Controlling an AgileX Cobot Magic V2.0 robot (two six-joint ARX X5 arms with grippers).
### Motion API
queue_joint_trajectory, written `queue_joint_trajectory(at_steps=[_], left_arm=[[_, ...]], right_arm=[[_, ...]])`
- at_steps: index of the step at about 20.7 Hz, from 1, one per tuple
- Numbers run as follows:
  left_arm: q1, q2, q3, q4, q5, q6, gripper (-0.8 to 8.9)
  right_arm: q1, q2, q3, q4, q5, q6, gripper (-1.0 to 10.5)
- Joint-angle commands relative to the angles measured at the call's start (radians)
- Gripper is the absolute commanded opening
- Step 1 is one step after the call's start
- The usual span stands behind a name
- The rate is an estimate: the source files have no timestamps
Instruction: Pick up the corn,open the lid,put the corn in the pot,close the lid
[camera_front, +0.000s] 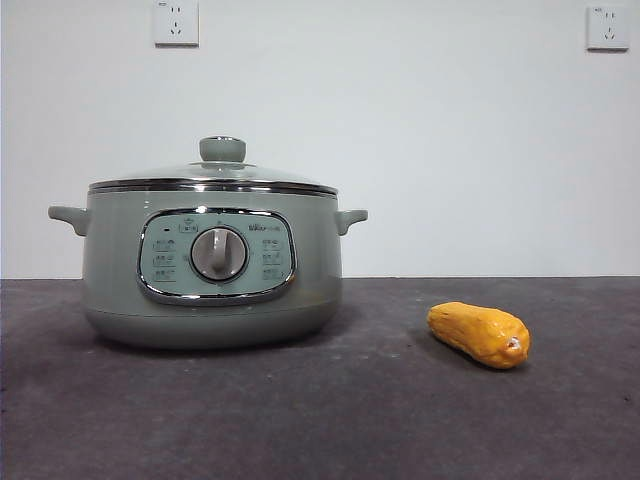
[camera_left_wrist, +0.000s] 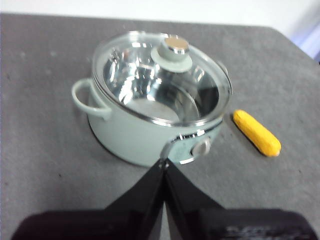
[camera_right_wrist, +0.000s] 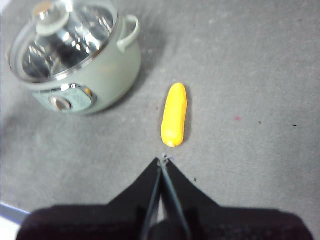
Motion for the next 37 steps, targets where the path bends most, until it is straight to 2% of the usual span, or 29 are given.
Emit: queue_joint_trajectory(at_steps=[1,2,3,4,5,6,7,8,18,25,31,34,37], left_arm=[[-0.013,0.001,-0.001,0.001,0.002,0.014,0.02],[-0.016,0.002,-0.001,0.0,0.002,0.005,0.23],[-0.016,0.002,-0.001,-0.002,0.019,-0.01,1.78],[-0.016,0.002,-0.001,-0.002,0.047,-0.017,3.96],[-0.016,0.002,-0.001,-0.001,0.075,-0.017,6.44],[-0.016,0.003,-0.001,-0.002,0.086,-0.016,7.1],[-0.016,0.003,-0.001,-0.002,0.105,-0.017,7.1],[-0.016,0.003,-0.001,-0.001,0.121,-0.017,7.1],[-0.016,0.012,0.0,0.0,0.128,-0.015,7.09],[-0.016,0.042,0.0,0.048,0.149,-0.017,7.08],[-0.016,0.079,0.0,0.06,0.151,-0.024,7.08],[-0.016,0.101,0.0,0.061,0.152,-0.024,7.05],[-0.016,0.112,0.0,0.069,0.151,-0.024,6.89]], right_arm=[[0.001,0.002,0.005,-0.001,-0.003,-0.029,0.0],[0.001,0.002,0.005,-0.002,-0.003,-0.029,0.0],[0.001,0.002,0.005,-0.004,-0.003,-0.029,0.5],[0.001,0.002,0.006,-0.007,-0.003,-0.029,1.5],[0.001,0.002,0.007,-0.007,-0.003,-0.028,3.2],[0.001,0.002,0.007,-0.01,-0.003,-0.028,4.9],[0.001,0.002,0.007,-0.015,-0.003,-0.028,6.3],[0.001,0.003,0.007,-0.021,-0.003,-0.028,6.6],[0.003,0.111,0.007,-0.01,-0.037,-0.028,6.6],[0.137,0.41,0.007,0.152,-0.026,0.023,6.6],[0.282,0.716,0.008,0.309,0.139,0.041,6.5],[0.343,0.817,0.008,0.381,0.241,0.043,5.9],[0.381,0.885,0.008,0.429,0.311,0.044,5.9]])
